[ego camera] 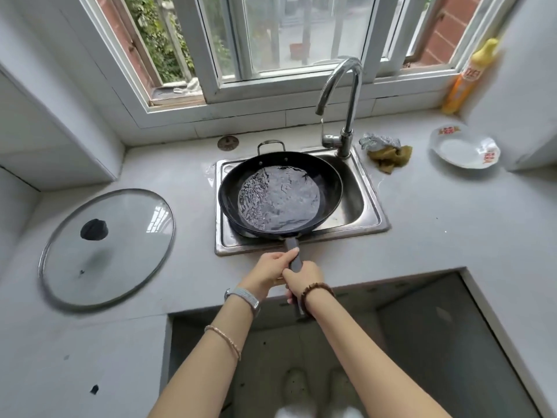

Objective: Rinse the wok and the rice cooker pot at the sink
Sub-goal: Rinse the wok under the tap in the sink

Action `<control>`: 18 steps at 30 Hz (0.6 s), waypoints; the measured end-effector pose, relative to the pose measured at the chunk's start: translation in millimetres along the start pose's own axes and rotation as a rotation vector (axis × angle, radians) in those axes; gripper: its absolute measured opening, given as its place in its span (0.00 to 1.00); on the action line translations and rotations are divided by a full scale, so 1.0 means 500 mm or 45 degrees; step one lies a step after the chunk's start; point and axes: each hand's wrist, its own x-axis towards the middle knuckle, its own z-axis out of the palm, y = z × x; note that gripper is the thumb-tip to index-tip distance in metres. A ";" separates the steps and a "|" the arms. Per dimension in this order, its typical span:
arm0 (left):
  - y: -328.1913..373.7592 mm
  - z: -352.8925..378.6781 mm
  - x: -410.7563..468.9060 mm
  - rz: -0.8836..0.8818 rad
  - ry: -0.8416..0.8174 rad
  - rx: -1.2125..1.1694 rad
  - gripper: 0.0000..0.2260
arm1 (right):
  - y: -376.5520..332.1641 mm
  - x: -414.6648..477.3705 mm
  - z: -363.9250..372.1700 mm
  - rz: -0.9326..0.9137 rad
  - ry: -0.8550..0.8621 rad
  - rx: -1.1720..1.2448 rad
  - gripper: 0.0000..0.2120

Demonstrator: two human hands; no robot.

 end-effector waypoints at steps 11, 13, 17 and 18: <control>-0.007 0.027 0.017 0.053 0.021 0.150 0.15 | 0.031 0.000 -0.024 -0.093 0.020 0.074 0.04; -0.010 0.035 0.016 0.054 0.048 0.148 0.16 | 0.036 -0.002 -0.035 -0.100 -0.013 0.081 0.03; -0.023 0.047 0.007 0.065 0.080 0.193 0.18 | 0.056 -0.013 -0.049 -0.121 -0.066 0.099 0.04; -0.028 0.047 0.003 0.072 0.092 0.213 0.19 | 0.061 -0.017 -0.049 -0.124 -0.080 0.109 0.04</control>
